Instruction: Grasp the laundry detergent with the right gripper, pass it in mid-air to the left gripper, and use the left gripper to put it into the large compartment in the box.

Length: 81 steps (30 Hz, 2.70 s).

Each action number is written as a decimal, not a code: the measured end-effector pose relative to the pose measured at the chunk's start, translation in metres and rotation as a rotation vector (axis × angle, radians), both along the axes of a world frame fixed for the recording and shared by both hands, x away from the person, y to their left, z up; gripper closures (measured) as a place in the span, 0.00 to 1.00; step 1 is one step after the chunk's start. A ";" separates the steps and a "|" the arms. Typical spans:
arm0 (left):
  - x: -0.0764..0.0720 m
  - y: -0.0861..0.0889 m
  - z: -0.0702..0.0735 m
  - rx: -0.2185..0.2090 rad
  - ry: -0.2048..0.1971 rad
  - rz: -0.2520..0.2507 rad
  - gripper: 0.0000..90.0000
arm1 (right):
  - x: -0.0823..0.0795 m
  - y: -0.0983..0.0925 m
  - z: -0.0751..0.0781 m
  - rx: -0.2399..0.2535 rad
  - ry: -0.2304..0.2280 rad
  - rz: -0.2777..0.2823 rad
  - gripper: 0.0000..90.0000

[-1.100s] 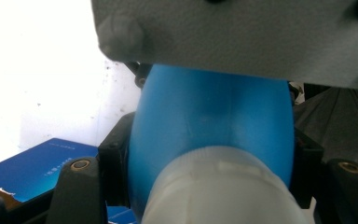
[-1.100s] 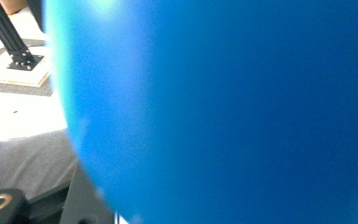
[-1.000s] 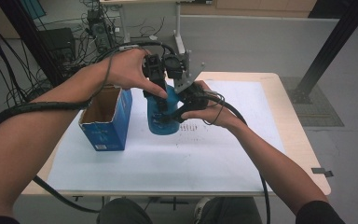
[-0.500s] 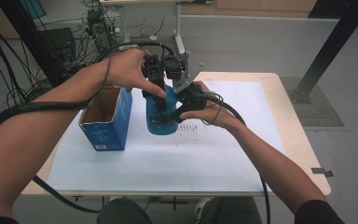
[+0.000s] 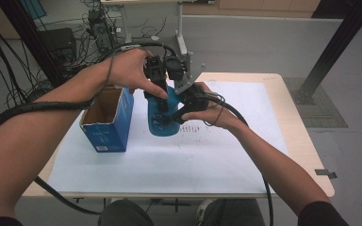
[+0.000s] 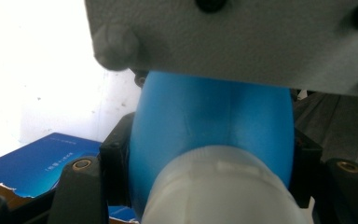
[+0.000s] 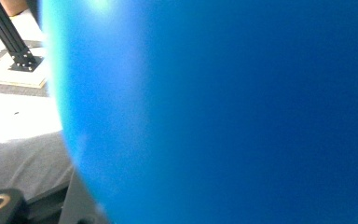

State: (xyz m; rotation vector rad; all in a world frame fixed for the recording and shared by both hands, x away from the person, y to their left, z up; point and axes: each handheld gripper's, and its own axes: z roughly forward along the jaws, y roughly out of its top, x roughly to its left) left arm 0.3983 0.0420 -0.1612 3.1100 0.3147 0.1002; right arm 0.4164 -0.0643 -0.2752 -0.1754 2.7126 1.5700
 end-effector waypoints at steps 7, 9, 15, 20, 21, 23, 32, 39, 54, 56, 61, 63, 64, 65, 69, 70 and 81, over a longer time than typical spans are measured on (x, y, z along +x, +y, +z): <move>-0.001 0.000 0.001 0.000 -0.004 0.001 0.41 | 0.000 0.000 0.000 0.005 0.013 0.000 0.48; -0.001 0.000 0.001 0.000 -0.002 0.002 0.41 | -0.001 0.000 0.000 0.005 0.011 0.001 0.48; -0.001 -0.001 0.001 0.001 0.001 0.004 0.41 | -0.001 0.000 0.000 0.007 0.019 0.004 0.47; -0.001 -0.001 0.001 0.007 0.002 0.003 0.41 | -0.001 0.000 -0.001 0.008 0.016 0.003 0.47; -0.001 -0.001 0.001 0.009 0.004 0.004 0.41 | -0.001 0.001 -0.001 0.010 0.017 0.005 0.47; -0.002 -0.001 0.001 0.009 0.004 0.003 0.41 | -0.001 0.001 -0.001 0.012 0.019 0.006 0.47; -0.002 -0.001 0.002 0.008 0.004 0.004 0.41 | -0.002 0.001 0.000 0.017 0.021 0.007 0.47; -0.003 -0.001 0.003 0.008 0.006 0.008 0.41 | -0.002 0.000 0.000 0.023 0.021 0.008 0.47; -0.003 0.002 0.003 0.001 0.002 0.014 0.41 | -0.002 0.002 0.000 0.023 0.019 0.010 0.47; -0.003 0.002 0.003 0.001 0.003 0.015 0.41 | -0.002 0.002 0.000 0.023 0.019 0.010 0.47; -0.004 0.003 0.003 -0.001 0.005 0.019 0.41 | -0.002 0.003 0.000 0.023 0.021 0.013 0.46; -0.004 0.004 0.003 -0.003 0.004 0.023 0.41 | -0.002 0.003 0.000 0.025 0.024 0.014 0.46; -0.004 0.004 0.003 -0.003 0.004 0.023 0.41 | -0.002 0.003 0.000 0.025 0.024 0.014 0.46; -0.004 0.004 0.003 -0.004 0.005 0.024 0.41 | -0.002 0.003 0.000 0.027 0.022 0.014 0.46; -0.004 0.003 0.003 -0.002 0.007 0.026 0.41 | -0.002 0.002 0.000 0.027 0.023 0.014 0.46; -0.004 0.003 0.003 0.000 0.007 0.024 0.41 | -0.002 0.002 0.000 0.028 0.022 0.014 0.46; -0.004 0.003 0.004 0.002 0.006 0.027 0.41 | -0.002 0.003 0.001 0.036 0.027 0.013 0.46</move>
